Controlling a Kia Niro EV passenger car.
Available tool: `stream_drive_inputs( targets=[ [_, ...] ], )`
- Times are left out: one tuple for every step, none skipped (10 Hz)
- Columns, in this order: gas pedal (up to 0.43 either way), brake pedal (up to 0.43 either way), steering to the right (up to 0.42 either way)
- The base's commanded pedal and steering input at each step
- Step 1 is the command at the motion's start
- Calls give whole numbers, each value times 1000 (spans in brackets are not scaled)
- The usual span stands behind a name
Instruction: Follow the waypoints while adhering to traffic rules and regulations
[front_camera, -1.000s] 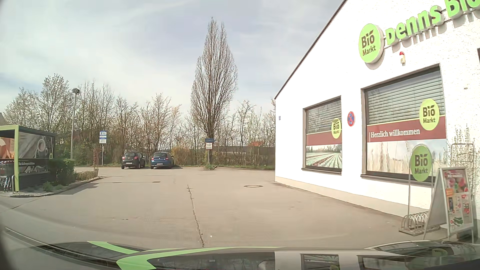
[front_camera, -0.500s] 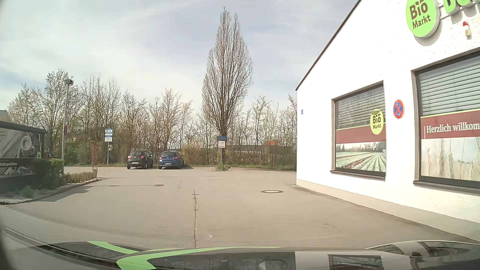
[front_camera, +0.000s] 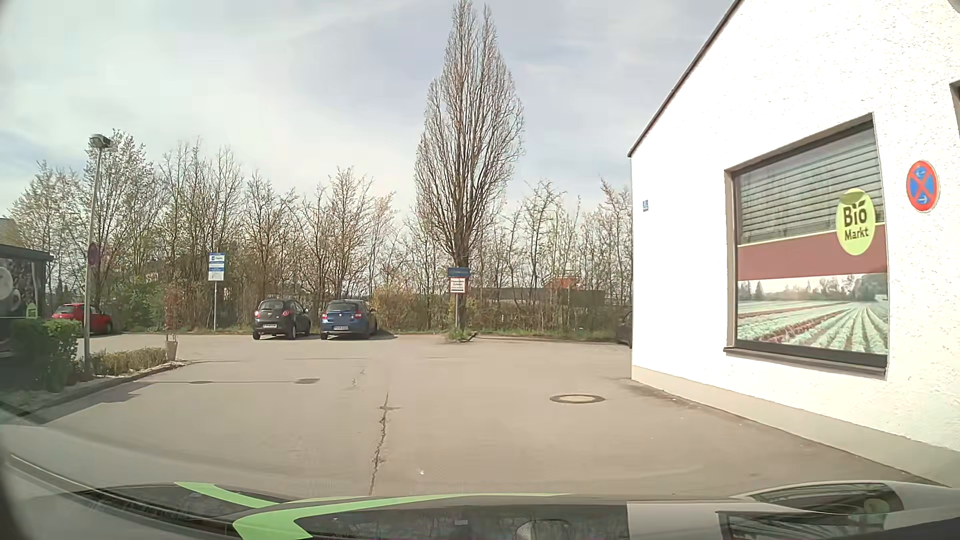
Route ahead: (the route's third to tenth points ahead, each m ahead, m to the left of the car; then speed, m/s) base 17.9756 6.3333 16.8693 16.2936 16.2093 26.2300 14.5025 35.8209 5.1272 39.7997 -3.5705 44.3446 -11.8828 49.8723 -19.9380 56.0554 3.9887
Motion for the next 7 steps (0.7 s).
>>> stream_drive_inputs(
  targets=[
    [0,0,-50],
    [0,0,-50],
    [0,0,-50],
    [0,0,-51],
    [0,0,-50],
    [0,0,-49],
    [0,0,-47]
  ],
)
